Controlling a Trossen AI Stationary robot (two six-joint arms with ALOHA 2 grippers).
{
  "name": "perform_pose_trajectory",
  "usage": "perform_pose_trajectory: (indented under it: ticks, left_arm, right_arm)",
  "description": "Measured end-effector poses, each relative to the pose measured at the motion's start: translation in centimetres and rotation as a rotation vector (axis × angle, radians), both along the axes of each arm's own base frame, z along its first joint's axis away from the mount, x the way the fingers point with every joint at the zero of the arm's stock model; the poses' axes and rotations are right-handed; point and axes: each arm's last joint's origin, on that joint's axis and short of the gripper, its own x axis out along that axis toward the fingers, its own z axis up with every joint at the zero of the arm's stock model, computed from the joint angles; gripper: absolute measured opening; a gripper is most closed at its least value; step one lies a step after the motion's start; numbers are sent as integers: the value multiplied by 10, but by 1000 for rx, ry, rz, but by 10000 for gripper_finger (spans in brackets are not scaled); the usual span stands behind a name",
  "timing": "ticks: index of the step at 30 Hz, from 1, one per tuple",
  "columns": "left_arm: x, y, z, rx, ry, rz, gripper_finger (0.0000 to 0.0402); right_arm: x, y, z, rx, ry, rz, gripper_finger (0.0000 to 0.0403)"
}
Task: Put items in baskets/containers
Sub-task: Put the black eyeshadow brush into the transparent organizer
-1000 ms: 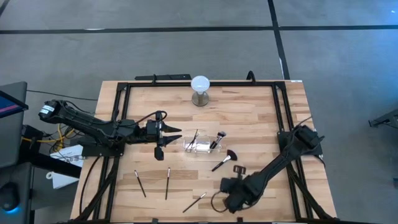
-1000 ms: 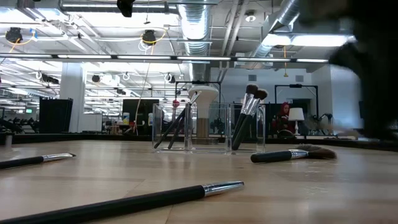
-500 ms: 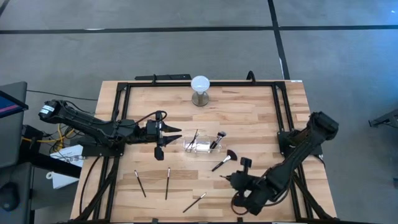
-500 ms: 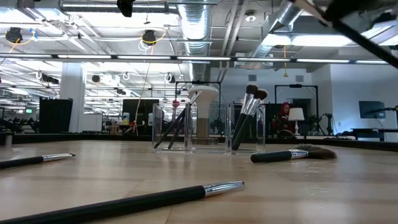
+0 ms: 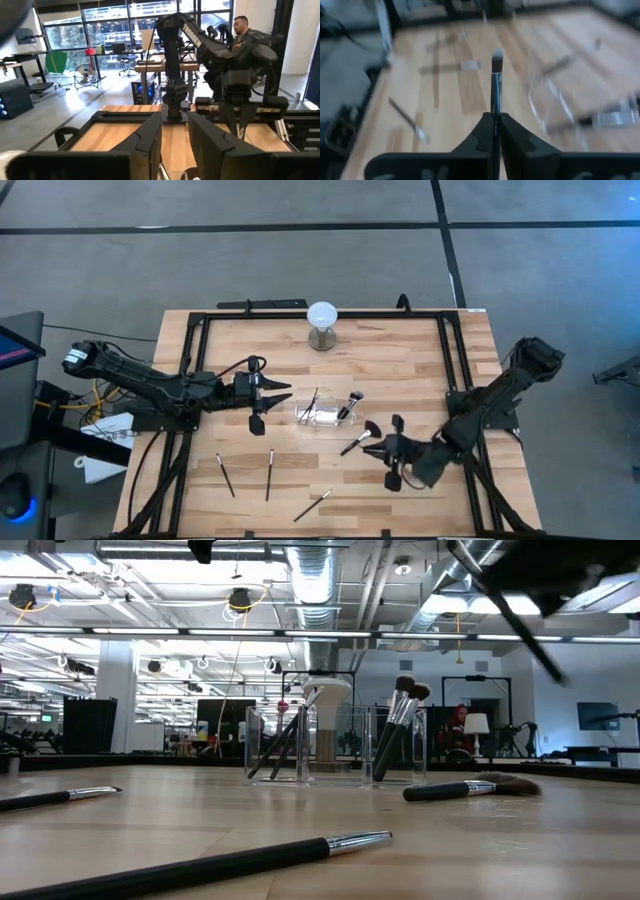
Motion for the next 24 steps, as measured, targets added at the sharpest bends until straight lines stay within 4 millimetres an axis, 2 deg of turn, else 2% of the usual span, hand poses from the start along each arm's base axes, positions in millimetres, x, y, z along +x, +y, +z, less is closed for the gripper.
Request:
perform_pose_trajectory:
  ticks: [5,9,15,19,24]
  left_arm:
    - [0,0,0,0,0,0,93]
    - [0,0,0,0,-2,1,93]
    - [-6,1,6,-9,-26,5,93]
    - [-10,-1,6,-10,-9,-10,93]
    - [-8,-3,-4,-16,82,-25,93]
  right_arm:
    - [18,-26,7,-51,-214,35,12]
    - [44,-49,6,-72,-354,75,14]
    - [81,-85,-15,-50,-512,66,10]
    - [91,-103,-29,-57,-546,6,13]
    - [93,-105,-33,-58,-548,17,11]
